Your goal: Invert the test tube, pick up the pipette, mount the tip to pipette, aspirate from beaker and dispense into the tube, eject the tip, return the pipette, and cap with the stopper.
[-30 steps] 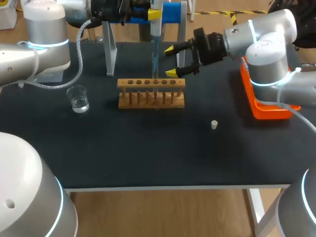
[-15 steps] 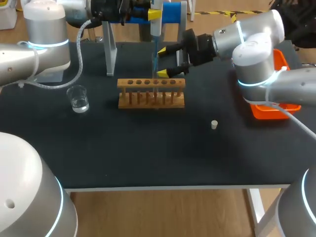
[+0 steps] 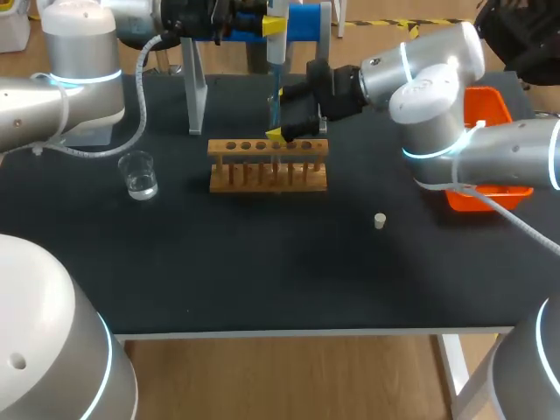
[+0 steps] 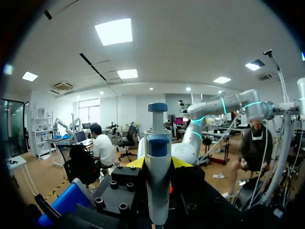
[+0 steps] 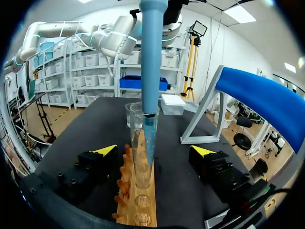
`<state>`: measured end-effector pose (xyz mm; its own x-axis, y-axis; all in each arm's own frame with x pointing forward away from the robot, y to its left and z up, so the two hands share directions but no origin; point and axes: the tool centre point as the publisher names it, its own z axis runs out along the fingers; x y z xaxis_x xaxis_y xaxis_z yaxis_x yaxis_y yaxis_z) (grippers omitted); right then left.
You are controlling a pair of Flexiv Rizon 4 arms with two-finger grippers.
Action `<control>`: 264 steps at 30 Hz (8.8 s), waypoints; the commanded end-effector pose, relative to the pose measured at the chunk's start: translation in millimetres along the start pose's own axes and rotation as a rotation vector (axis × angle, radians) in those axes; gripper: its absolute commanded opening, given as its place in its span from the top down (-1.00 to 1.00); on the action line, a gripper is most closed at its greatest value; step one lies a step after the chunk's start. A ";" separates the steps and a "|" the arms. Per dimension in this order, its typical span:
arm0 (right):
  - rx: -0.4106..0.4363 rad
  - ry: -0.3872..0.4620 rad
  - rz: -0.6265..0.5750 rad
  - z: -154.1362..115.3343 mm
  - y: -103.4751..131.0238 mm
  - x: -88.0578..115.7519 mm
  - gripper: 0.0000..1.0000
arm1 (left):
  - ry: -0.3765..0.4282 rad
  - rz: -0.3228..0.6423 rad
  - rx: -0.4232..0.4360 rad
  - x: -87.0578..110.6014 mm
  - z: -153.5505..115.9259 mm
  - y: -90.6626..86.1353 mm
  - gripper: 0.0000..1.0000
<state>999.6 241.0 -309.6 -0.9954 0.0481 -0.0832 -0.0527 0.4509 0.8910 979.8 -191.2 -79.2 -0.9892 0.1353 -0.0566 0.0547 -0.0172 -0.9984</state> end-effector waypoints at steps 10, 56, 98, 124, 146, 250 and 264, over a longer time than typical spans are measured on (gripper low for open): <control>0.015 -0.041 -0.013 12.0 -0.4 -2.2 -1.00 | 0.000 -0.001 -0.002 -0.1 -0.1 -0.8 1.00; 0.031 -0.018 -0.030 25.0 8.0 4.5 -1.00 | 0.000 -0.001 -0.002 -0.1 -0.1 -0.8 1.00; 0.031 -0.018 -0.030 25.0 8.0 4.5 -1.00 | 0.001 0.032 -0.028 3.5 3.9 -19.0 1.00; 0.031 -0.018 -0.030 25.0 8.0 4.5 -1.00 | -0.006 0.062 -0.047 10.4 5.1 -36.3 1.00; 0.031 -0.018 -0.030 25.0 8.0 4.5 -1.00 | -0.014 0.108 -0.057 19.1 7.7 -53.8 1.00; 0.031 -0.018 -0.030 25.0 8.0 4.5 -1.00 | -0.257 0.001 -0.024 146.1 10.9 8.8 1.00; 0.031 -0.018 -0.030 25.0 8.0 4.5 -1.00 | -0.343 -0.003 -0.043 145.6 14.9 12.5 1.00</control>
<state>996.4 267.2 -314.5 -0.9917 0.0506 -0.1178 -0.0795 0.4782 0.8746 837.1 -184.7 -98.4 -0.9798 -0.1933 -0.0522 0.0462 0.0357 -0.9983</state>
